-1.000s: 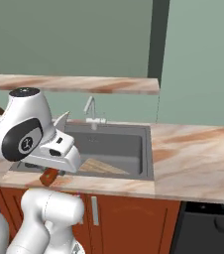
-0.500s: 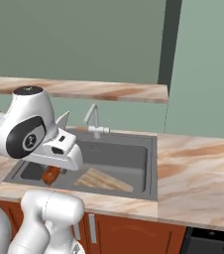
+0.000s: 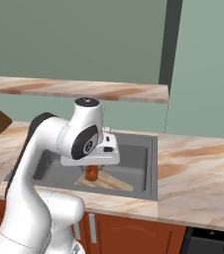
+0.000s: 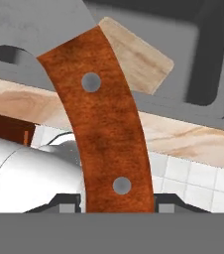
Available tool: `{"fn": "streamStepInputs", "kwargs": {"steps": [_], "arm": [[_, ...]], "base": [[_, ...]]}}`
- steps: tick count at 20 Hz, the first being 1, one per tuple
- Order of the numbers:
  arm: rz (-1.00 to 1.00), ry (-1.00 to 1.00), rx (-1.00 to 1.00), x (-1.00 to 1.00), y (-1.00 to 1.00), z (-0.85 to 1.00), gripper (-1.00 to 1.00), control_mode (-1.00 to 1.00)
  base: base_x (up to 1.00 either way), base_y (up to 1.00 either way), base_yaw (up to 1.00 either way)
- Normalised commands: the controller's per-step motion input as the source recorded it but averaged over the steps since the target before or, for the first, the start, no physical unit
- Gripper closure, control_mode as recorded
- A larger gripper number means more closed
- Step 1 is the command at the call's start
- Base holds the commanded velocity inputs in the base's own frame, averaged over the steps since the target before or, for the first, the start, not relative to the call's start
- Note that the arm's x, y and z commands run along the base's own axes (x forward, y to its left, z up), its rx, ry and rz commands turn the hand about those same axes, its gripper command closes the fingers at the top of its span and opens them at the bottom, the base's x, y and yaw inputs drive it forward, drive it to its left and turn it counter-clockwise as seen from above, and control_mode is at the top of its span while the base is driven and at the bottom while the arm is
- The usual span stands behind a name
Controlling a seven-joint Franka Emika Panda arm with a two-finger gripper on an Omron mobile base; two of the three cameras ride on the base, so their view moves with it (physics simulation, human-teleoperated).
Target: Move the cutting board and knife to the sink. Then move spray from the shelves to the counter.
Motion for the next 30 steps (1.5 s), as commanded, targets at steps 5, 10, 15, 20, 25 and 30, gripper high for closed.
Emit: {"fn": "streamStepInputs", "kwargs": {"steps": [5, 10, 15, 20, 25, 30], "arm": [[0.38, 0.00, 0.00, 0.71, -0.26, -0.69, 1.00, -1.00], [0.33, 0.02, -0.03, 0.60, -0.08, -0.60, 1.00, -1.00], [0.28, 0.03, 0.00, 0.60, -0.10, -0.44, 1.00, -1.00], [0.18, 0.04, 0.00, 0.85, 0.00, -0.26, 1.00, -1.00], [0.16, 0.01, 0.00, 0.81, 0.00, -0.40, 1.00, -1.00], [0.12, 0.00, 0.00, 0.66, -0.06, -0.44, 1.00, -1.00]], "base": [[0.00, 0.00, 0.00], [0.00, 0.00, 0.00], [0.00, 0.00, 0.00], [0.00, 0.00, 0.00], [0.00, 0.00, 0.00], [0.00, 0.00, 0.00]]}}
